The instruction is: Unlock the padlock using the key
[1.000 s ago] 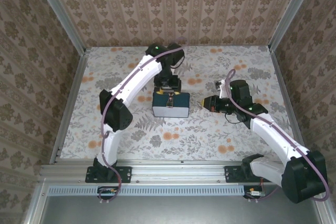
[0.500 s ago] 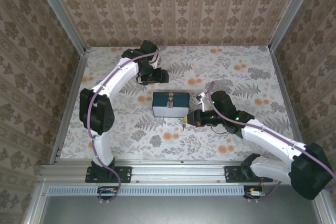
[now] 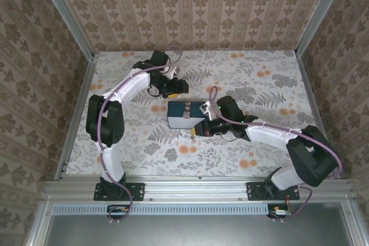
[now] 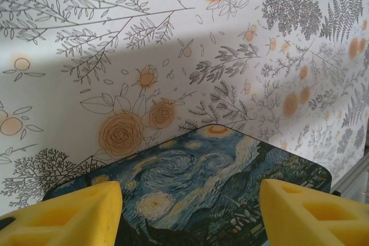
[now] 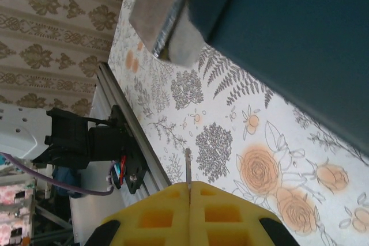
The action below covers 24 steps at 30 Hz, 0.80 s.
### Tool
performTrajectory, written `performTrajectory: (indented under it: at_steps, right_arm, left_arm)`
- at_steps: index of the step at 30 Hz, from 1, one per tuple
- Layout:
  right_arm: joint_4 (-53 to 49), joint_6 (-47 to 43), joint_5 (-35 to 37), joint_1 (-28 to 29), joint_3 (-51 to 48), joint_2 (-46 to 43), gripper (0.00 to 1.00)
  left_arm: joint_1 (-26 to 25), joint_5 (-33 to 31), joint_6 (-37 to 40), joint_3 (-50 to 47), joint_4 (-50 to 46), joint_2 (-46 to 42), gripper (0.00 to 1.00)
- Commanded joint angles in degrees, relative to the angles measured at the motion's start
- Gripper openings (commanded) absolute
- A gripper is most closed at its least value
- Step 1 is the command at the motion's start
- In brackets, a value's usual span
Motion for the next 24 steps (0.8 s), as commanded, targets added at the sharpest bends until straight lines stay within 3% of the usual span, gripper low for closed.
performTrajectory:
  at_steps: [1,10,18,24]
  right_arm:
    - [1.55,-4.83,-4.67,-1.48,3.48,1.77,0.0]
    - [-6.77,-14.19,-10.72,-9.56,8.51,6.21,0.0]
    - [-14.38,-19.79,-12.71,-14.76,9.36,4.29,0.0]
    - [-11.76,-12.91,-11.98,-14.01,3.23,0.24,0.0]
  left_arm:
    - [1.1,4.08,1.45,-1.2,0.18,-2.89,0.65]
    - [0.54,10.12,-0.33,-6.73,3.42,-5.53,0.63]
    - [-2.27,11.85,-6.86,-15.11,9.33,-12.14,0.62]
    - [-1.85,9.51,-9.86,-17.8,9.85,-15.98,0.62]
